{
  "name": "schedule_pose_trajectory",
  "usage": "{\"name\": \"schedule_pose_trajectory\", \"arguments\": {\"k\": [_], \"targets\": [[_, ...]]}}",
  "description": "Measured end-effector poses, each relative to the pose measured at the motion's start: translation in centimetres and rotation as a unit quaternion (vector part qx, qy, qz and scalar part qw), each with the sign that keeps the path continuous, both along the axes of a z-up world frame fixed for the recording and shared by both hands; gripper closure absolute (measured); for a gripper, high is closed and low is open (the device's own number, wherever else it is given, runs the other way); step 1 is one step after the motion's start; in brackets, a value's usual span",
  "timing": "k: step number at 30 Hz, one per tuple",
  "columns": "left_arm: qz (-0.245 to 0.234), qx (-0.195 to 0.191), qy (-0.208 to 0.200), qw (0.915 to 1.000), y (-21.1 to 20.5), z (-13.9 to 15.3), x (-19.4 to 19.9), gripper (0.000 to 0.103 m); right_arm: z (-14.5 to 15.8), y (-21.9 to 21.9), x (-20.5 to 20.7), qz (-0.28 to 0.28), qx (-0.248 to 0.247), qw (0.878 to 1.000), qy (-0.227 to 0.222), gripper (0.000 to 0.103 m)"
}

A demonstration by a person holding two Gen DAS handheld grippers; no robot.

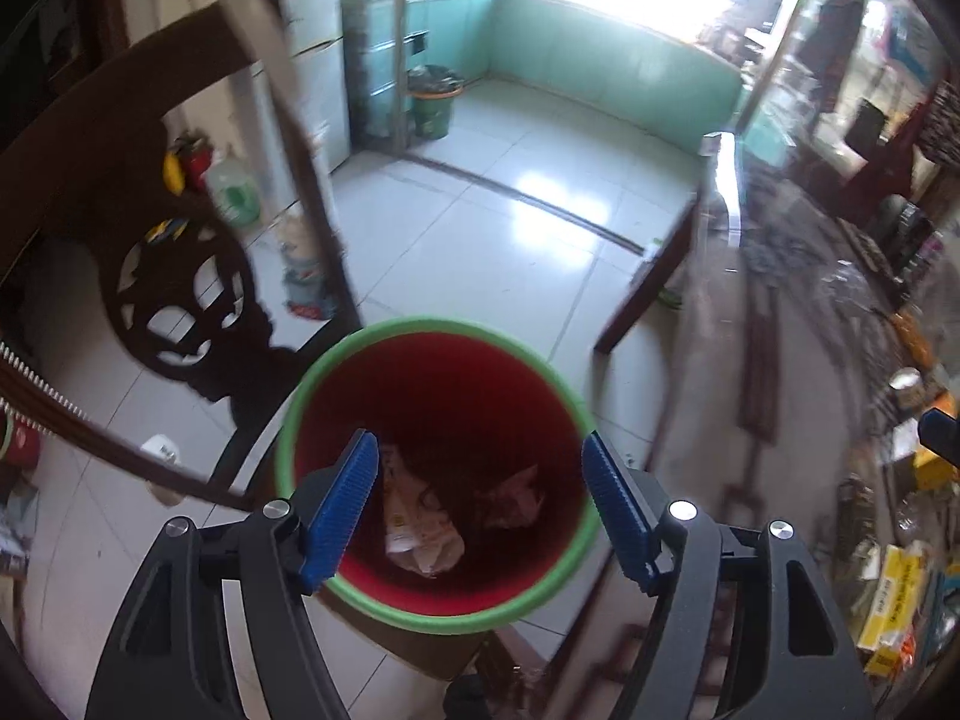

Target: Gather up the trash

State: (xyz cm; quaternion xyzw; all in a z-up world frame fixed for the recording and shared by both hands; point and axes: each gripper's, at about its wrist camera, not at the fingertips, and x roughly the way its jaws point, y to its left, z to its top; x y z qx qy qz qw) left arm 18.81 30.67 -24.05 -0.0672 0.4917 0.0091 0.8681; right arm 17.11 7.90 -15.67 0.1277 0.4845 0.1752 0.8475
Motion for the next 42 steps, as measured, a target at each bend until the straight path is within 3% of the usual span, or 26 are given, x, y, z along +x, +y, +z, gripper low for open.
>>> {"name": "schedule_pose_trajectory", "arguments": {"k": [5,13,22,28,34,37,42], "targets": [[-0.058,-0.008,-0.027,0.9979,-4.8,2.2,-0.7,0.032,1.6,-3.8,-3.5,-0.034,-0.017,0.999,-0.016,0.023],[-0.151,-0.023,-0.053,0.9868,-13.8,4.9,-2.9,0.029,1.8,-13.8,-10.2,-0.142,-0.061,0.988,-0.008,0.022],[-0.203,-0.037,-0.050,0.9772,-22.8,6.1,-7.5,0.027,0.5,-24.5,-15.5,-0.197,-0.081,0.977,0.013,0.022],[-0.263,-0.044,-0.013,0.9638,-30.9,4.6,-11.6,0.022,-0.8,-30.2,-17.8,-0.195,-0.103,0.975,0.030,0.022],[-0.319,0.002,0.025,0.9476,-39.6,1.4,-13.3,0.022,-2.5,-34.9,-19.2,-0.197,-0.115,0.973,0.044,0.021],[-0.316,0.028,0.040,0.9476,-41.5,0.0,-12.8,0.022,-3.4,-36.3,-19.6,-0.197,-0.115,0.972,0.053,0.021],[-0.289,0.026,0.090,0.9528,-42.7,-3.0,-11.2,0.023,-4.1,-37.9,-19.6,-0.192,-0.114,0.973,0.055,0.021]]}}
